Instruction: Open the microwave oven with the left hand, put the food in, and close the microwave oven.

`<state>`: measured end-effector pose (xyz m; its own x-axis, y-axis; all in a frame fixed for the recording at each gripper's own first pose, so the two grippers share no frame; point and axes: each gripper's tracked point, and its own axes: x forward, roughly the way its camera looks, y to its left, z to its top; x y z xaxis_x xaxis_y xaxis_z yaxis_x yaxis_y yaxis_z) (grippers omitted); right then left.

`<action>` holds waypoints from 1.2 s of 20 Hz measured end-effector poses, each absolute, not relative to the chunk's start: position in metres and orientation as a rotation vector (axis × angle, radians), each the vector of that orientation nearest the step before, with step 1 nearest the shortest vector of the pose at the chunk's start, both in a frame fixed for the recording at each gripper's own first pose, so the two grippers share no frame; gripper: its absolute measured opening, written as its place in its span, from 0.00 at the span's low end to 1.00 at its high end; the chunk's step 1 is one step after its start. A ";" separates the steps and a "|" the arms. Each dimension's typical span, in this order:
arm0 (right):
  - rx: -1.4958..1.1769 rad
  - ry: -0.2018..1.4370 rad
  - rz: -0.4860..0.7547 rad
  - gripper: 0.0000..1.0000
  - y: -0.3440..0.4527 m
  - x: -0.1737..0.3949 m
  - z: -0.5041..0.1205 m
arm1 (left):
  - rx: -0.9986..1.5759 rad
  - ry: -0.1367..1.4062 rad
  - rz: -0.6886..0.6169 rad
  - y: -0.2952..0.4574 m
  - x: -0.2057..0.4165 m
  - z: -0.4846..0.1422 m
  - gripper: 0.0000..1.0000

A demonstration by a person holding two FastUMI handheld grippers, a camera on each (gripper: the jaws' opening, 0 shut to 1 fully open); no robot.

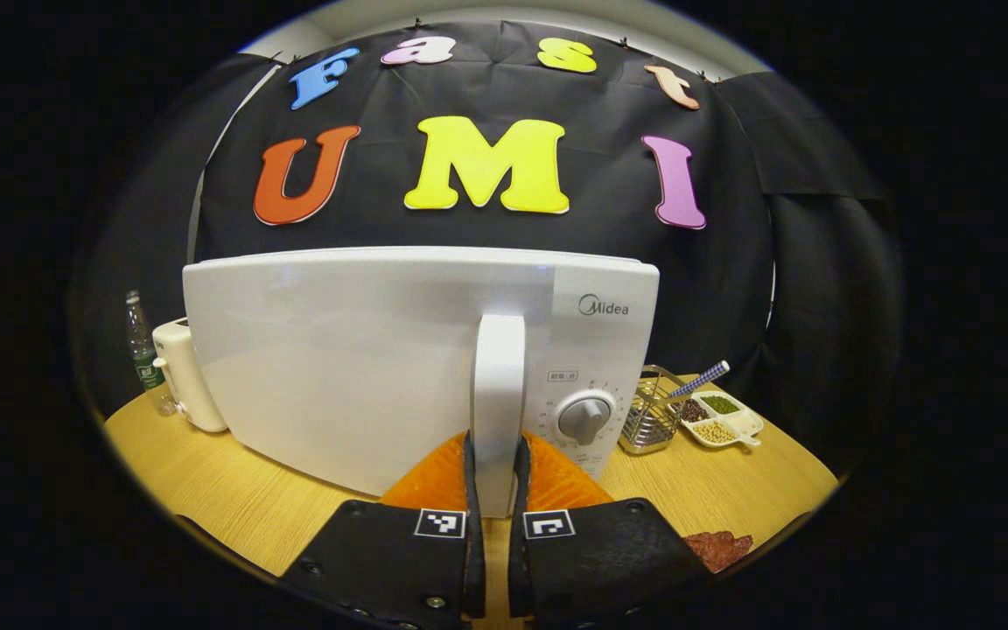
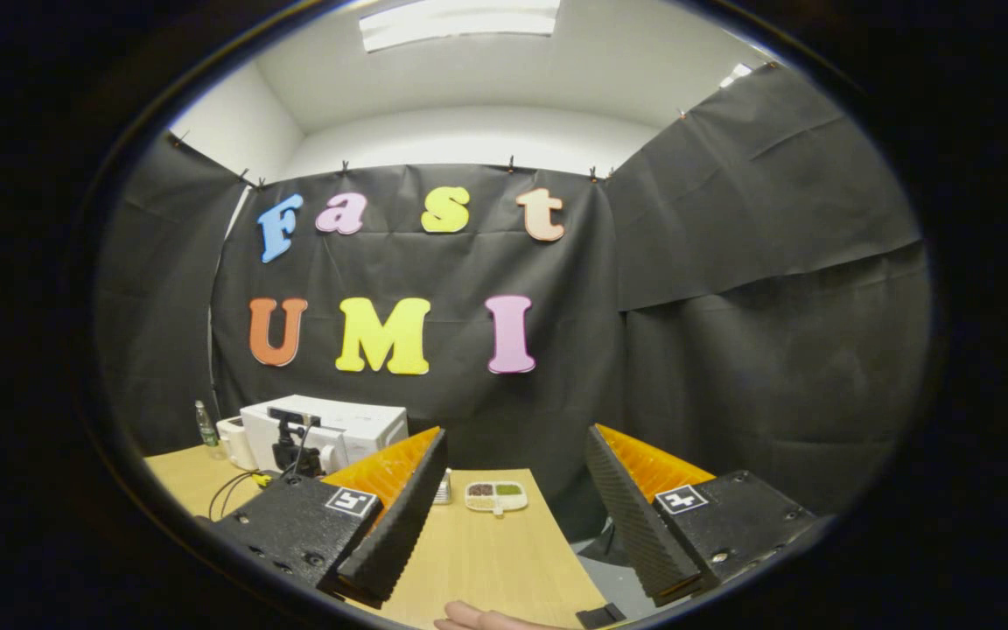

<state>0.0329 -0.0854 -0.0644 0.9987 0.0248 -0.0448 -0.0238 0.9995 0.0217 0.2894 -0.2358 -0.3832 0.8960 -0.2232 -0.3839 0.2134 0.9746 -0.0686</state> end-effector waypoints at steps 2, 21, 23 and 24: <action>0.035 0.057 0.027 1.00 -0.084 0.036 -0.070 | -0.045 0.406 -0.261 -0.230 0.272 -0.380 0.10; 0.005 0.049 0.185 1.00 0.019 -0.003 -0.064 | -0.026 0.359 -0.224 -0.034 0.119 -0.354 0.17; 0.006 0.050 0.200 1.00 0.028 -0.005 -0.064 | -0.059 0.381 -0.210 -0.008 0.107 -0.364 0.20; 0.002 0.050 0.204 1.00 0.031 -0.006 -0.065 | -0.075 0.385 -0.191 0.008 0.100 -0.365 0.31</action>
<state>-0.0056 0.0311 -0.0647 0.9780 0.2026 -0.0498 -0.2025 0.9792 0.0068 0.0997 0.0081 -0.3653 0.9091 -0.1990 -0.3660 0.1706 0.9793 -0.1090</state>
